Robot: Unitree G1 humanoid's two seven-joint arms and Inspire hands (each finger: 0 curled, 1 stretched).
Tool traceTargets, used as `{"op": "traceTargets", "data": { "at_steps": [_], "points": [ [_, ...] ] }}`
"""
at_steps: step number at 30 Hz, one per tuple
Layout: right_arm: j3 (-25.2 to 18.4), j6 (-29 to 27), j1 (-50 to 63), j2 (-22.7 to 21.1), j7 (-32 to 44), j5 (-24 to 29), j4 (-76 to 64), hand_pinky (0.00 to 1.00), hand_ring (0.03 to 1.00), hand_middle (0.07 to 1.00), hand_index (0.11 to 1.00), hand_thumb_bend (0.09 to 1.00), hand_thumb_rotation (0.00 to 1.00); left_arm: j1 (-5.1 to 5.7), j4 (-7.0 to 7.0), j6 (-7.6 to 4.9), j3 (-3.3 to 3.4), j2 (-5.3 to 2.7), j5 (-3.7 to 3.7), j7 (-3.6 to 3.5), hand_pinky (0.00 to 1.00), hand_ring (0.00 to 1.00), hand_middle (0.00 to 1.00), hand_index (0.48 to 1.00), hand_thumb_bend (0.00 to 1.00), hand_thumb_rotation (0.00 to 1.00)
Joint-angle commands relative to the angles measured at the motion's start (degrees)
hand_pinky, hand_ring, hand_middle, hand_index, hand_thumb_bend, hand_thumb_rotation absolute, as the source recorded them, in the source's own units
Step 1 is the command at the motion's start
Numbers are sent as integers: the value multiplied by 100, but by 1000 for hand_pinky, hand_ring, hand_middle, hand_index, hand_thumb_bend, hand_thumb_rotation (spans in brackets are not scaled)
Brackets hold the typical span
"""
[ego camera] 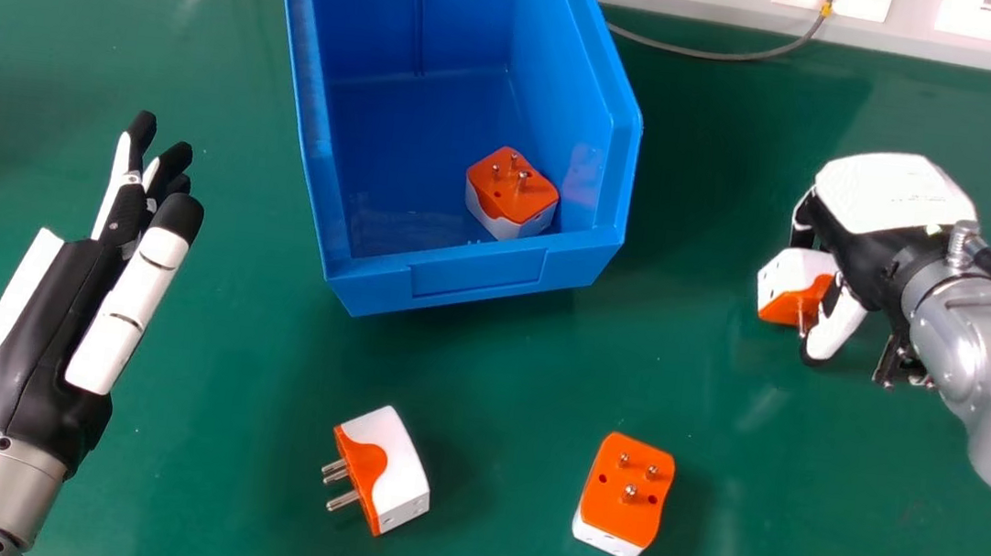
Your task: Pick all objects and put in blue box
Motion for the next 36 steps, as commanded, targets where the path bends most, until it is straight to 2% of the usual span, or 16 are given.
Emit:
{"op": "traceTargets", "data": {
  "at_steps": [1, 4, 9, 15, 20, 26, 31, 36],
  "points": [
    [-241, 184, 20, -103, 46, 139, -342, 230, 434, 498, 502, 504, 0, 8, -79, -155, 27, 20, 24, 30, 1000, 1000, 1000, 1000, 622, 949],
    [-407, 355, 169, -152, 152, 264, -723, 216, 431, 497, 495, 506, 0, -26, -22, -192, 17, 8, 21, 26, 1000, 1000, 1000, 1000, 622, 948],
    [-549, 521, 426, -241, 189, 299, -1189, 287, 451, 510, 481, 500, 0, -49, 36, -264, 10, -3, 1, 4, 1000, 1000, 1000, 1000, 625, 947],
    [-646, 504, 738, -486, 303, 241, -1820, 325, 468, 527, 460, 495, 0, -59, 67, -311, 10, -2, -16, -5, 1000, 1000, 1000, 1000, 616, 948],
    [-757, 391, 1060, -722, 305, 192, -2405, 333, 470, 529, 456, 494, 0, -78, 83, -253, 0, -8, -7, 17, 1000, 1000, 1000, 1000, 613, 948],
    [-1040, 404, 1613, -938, 475, 237, -3575, 349, 466, 528, 462, 494, 0, -102, 42, -136, -61, -42, 46, 73, 1000, 1000, 1000, 1000, 618, 949],
    [-1312, 415, 2153, -1021, 633, 215, -4588, 349, 466, 528, 462, 494, 0, -119, -12, -63, -105, -59, 37, 93, 1000, 1000, 1000, 1000, 618, 949],
    [-1572, 410, 2675, -991, 877, 282, -5496, 343, 459, 531, 473, 493, 0, -182, 69, -79, -122, -58, 3, 70, 1000, 1000, 1000, 1000, 612, 952]
  ]
}}
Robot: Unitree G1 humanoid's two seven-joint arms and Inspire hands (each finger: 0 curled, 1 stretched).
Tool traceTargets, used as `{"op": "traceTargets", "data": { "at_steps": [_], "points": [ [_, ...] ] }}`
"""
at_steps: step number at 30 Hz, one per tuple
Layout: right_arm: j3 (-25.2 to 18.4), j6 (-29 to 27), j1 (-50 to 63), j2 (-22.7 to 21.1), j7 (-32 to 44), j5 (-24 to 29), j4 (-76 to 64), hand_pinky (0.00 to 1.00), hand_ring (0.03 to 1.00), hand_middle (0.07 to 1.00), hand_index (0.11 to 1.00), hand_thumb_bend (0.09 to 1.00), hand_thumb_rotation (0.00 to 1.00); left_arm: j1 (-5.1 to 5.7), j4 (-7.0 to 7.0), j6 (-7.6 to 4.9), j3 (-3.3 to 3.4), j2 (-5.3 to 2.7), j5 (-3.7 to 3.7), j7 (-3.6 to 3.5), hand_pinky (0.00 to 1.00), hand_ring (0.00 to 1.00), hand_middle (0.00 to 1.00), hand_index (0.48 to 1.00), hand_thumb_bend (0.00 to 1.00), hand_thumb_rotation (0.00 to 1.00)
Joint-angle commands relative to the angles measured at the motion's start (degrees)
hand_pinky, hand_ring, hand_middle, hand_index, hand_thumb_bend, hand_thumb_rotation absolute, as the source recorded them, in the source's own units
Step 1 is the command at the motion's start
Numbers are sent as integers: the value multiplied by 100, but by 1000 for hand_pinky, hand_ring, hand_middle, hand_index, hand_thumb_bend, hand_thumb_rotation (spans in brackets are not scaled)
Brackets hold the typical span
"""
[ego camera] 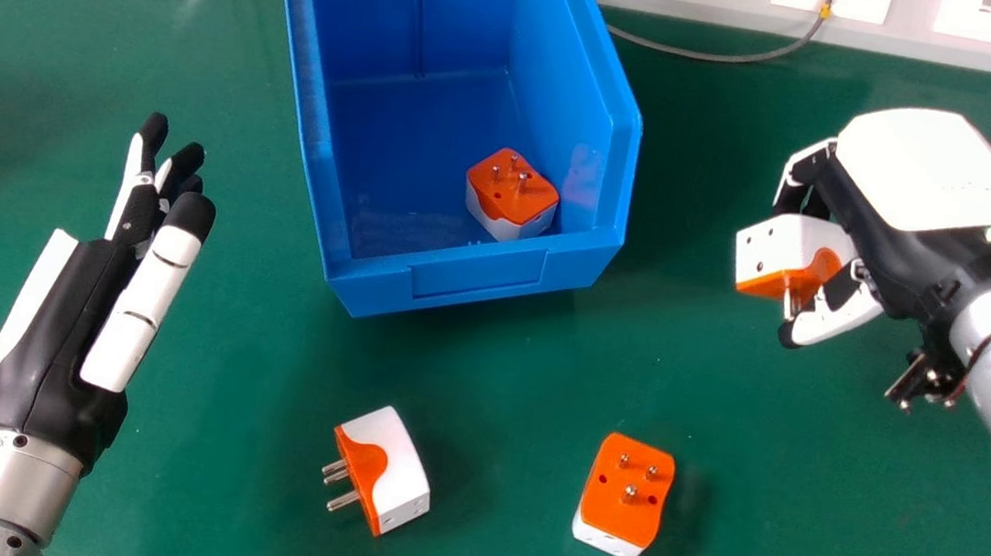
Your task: Pick all objects and put in blue box
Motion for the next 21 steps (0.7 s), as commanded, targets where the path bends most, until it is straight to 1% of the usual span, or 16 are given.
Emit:
{"op": "traceTargets", "data": {
  "at_steps": [1, 4, 6, 12, 15, 17, 21],
  "points": [
    [-262, -24, 189, -39, 87, 67, -548, 343, 459, 531, 473, 493, 0, -90, -27, -72, -9, 17, -13, -12, 1000, 1000, 1000, 1000, 612, 952],
    [-342, -10, 442, 97, 235, 160, -1016, 338, 455, 532, 485, 492, 0, -143, 27, -99, -21, 11, -44, -45, 1000, 1000, 1000, 1000, 598, 954],
    [-379, -16, 590, 177, 295, 195, -1260, 335, 453, 533, 497, 491, 0, -150, 33, -129, -23, 7, -62, -75, 1000, 1000, 1000, 1000, 588, 956],
    [-341, -152, 784, 356, 461, 217, -1718, 328, 449, 537, 522, 488, 0, -194, 136, -236, -18, 31, -49, -147, 1000, 1000, 1000, 1000, 574, 959],
    [-294, -288, 747, 424, 540, 268, -1788, 326, 447, 538, 529, 488, 0, -199, 168, -272, -18, 43, -44, -161, 1000, 1000, 1000, 1000, 577, 960],
    [-239, -388, 651, 483, 613, 282, -1798, 324, 444, 536, 536, 487, 0, -208, 175, -272, -19, 46, -36, -171, 1000, 1000, 1000, 1000, 581, 960],
    [-99, -652, 309, 672, 727, 344, -1650, 318, 439, 531, 551, 485, 0, -218, 167, -262, -25, 38, -4, -162, 1000, 1000, 1000, 1000, 588, 959]
  ]
}}
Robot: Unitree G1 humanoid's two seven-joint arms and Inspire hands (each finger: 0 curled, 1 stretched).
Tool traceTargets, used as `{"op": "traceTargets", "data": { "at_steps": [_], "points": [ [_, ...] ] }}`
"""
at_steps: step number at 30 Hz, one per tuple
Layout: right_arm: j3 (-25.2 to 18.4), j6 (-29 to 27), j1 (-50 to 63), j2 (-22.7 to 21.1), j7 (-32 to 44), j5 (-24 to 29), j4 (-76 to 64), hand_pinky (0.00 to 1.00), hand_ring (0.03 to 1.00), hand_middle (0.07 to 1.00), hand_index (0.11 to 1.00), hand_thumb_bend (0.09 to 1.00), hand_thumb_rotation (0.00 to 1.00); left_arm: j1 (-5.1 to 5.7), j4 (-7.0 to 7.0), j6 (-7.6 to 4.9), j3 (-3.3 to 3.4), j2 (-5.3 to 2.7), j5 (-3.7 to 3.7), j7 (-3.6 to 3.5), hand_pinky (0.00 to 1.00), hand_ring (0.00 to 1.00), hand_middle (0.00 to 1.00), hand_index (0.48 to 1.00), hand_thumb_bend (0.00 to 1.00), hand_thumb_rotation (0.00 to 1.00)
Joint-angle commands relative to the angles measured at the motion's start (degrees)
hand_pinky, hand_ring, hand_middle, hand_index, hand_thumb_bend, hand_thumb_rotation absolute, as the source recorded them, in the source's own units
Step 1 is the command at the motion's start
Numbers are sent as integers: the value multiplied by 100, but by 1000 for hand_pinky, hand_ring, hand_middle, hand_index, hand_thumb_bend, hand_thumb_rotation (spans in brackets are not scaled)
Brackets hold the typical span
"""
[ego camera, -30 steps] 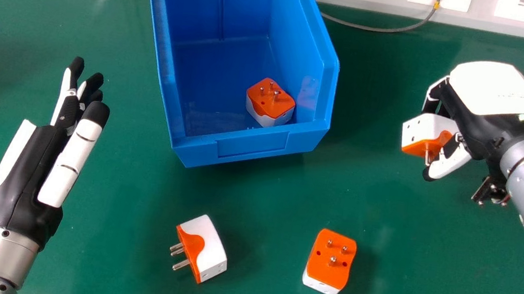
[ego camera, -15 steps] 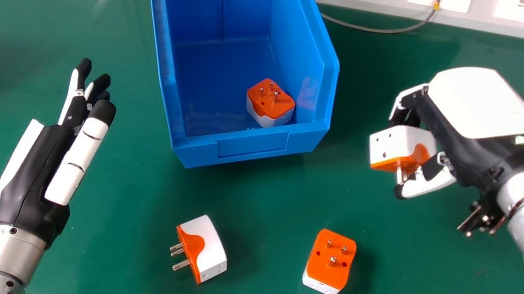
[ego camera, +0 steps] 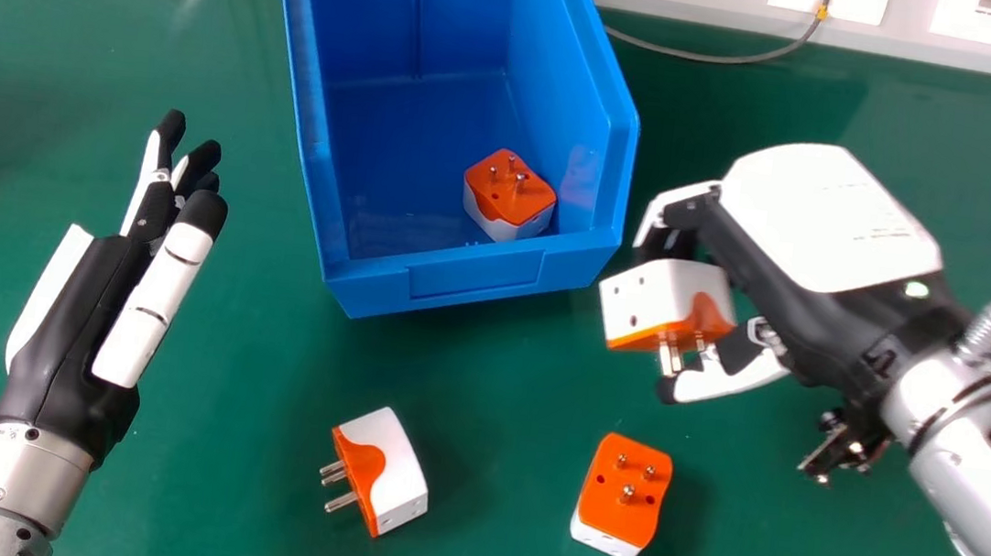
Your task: Pick all objects and put in blue box
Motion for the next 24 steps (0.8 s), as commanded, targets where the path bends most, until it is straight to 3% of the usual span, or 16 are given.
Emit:
{"op": "traceTargets", "data": {
  "at_steps": [1, 8, 15, 24],
  "points": [
    [13, -176, -387, 136, 10, 103, -16, 318, 439, 531, 551, 485, 0, -55, -59, -124, 0, 37, 2, 6, 1000, 1000, 1000, 1000, 588, 959],
    [414, -445, -1120, 691, -142, -119, 743, 309, 431, 525, 561, 484, 0, -90, 20, -172, -13, 27, -1, -10, 1000, 1000, 1000, 1000, 596, 956],
    [664, -463, -1666, 1305, -411, -214, 1569, 311, 425, 516, 558, 485, 0, -70, -31, -185, -16, 16, -10, 14, 1000, 1000, 1000, 1000, 592, 955],
    [999, -447, -2511, 1735, -826, -673, 2753, 328, 440, 525, 531, 488, 0, -105, 35, -211, -8, 0, -30, 28, 1000, 1000, 1000, 1000, 590, 952]
  ]
}}
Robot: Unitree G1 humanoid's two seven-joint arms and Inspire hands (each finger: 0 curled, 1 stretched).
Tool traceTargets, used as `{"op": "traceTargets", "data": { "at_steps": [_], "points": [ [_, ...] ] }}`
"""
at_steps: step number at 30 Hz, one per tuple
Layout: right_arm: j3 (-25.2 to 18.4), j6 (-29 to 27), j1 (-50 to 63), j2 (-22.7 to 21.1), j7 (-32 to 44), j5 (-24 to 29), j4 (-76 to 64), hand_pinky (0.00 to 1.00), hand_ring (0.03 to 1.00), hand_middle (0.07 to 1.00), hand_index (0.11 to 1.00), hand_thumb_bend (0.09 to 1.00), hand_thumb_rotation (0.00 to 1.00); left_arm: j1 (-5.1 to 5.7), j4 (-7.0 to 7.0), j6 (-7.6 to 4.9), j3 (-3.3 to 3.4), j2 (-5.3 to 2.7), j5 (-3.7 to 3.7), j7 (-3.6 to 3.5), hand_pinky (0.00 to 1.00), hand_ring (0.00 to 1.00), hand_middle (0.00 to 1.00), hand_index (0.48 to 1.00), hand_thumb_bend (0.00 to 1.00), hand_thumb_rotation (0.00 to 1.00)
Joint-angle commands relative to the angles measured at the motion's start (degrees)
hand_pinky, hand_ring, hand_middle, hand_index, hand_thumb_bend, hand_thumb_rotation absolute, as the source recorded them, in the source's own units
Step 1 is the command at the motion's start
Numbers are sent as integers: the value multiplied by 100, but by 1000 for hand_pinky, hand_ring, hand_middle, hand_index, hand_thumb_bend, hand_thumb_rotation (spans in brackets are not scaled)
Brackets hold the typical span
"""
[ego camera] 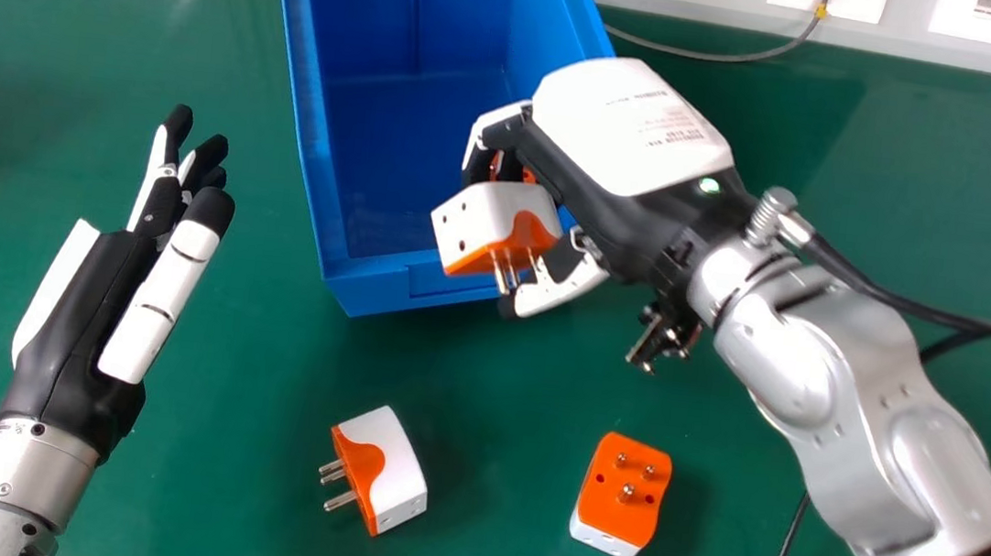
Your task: Pick all objects and put in blue box
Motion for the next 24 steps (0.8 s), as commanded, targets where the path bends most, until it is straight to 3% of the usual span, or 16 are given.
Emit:
{"op": "traceTargets", "data": {
  "at_steps": [1, 10, 20, 24],
  "points": [
    [7, -10, -439, 131, -292, -44, 293, 329, 439, 525, 525, 489, 0, -53, -8, -132, 25, -4, -32, 28, 1000, 1000, 1000, 1000, 591, 951],
    [165, 250, -1483, 502, -674, -156, 1942, 315, 428, 517, 532, 488, 0, -50, 12, -150, -31, -65, -26, 52, 1000, 1000, 1000, 1000, 595, 949],
    [440, 696, -2702, 887, -1103, -287, 3749, 297, 421, 519, 543, 485, 0, -44, 42, -183, -61, -66, -9, 46, 1000, 1000, 1000, 1000, 596, 948],
    [524, 869, -3074, 1065, -1273, -223, 4484, 304, 422, 518, 544, 487, 0, -5, -17, -174, -72, -65, -7, 51, 1000, 1000, 1000, 1000, 589, 950]
  ]
}}
